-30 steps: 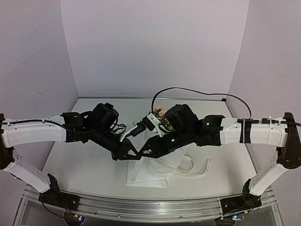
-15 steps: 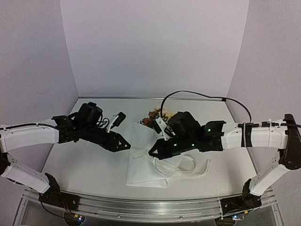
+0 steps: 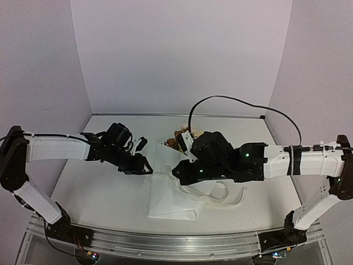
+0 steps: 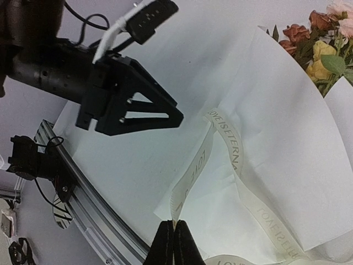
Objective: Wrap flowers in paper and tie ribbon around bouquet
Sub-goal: Pass from the left arm to the right, then cross the ribbon over the folded bouquet.
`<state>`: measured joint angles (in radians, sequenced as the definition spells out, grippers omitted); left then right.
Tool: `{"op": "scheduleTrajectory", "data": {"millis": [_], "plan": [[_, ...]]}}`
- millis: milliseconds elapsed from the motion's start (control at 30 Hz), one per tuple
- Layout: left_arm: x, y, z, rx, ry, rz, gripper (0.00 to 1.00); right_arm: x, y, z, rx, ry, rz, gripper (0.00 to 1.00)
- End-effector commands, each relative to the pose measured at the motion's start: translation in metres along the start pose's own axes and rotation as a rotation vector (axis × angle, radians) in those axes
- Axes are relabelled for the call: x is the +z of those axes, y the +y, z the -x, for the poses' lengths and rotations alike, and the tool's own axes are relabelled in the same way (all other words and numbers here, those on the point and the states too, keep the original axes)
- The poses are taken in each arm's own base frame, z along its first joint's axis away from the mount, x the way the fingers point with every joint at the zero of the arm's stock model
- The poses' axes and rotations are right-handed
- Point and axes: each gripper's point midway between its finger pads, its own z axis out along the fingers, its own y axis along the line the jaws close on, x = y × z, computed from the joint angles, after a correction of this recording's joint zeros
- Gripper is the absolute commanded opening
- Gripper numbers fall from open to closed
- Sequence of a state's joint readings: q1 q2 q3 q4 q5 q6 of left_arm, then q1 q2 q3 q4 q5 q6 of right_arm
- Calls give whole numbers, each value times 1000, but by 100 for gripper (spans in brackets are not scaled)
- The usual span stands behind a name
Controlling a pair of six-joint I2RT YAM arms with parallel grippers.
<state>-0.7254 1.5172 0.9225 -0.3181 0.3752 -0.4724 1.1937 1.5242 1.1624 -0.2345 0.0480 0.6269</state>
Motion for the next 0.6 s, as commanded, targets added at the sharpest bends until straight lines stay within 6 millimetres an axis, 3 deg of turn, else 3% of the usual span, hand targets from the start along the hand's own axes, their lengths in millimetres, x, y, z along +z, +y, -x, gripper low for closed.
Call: {"op": "scheduleTrajectory", "data": {"millis": [0, 233, 567], "plan": [[3, 3, 23, 23, -32, 57, 44, -2, -3, 15, -20, -62, -71, 0], [17, 15, 33, 73, -16, 127, 44, 9, 18, -2, -60, -1, -18, 0], [23, 14, 31, 66, 15, 122, 45, 14, 19, -16, -135, 16, -86, 0]]}}
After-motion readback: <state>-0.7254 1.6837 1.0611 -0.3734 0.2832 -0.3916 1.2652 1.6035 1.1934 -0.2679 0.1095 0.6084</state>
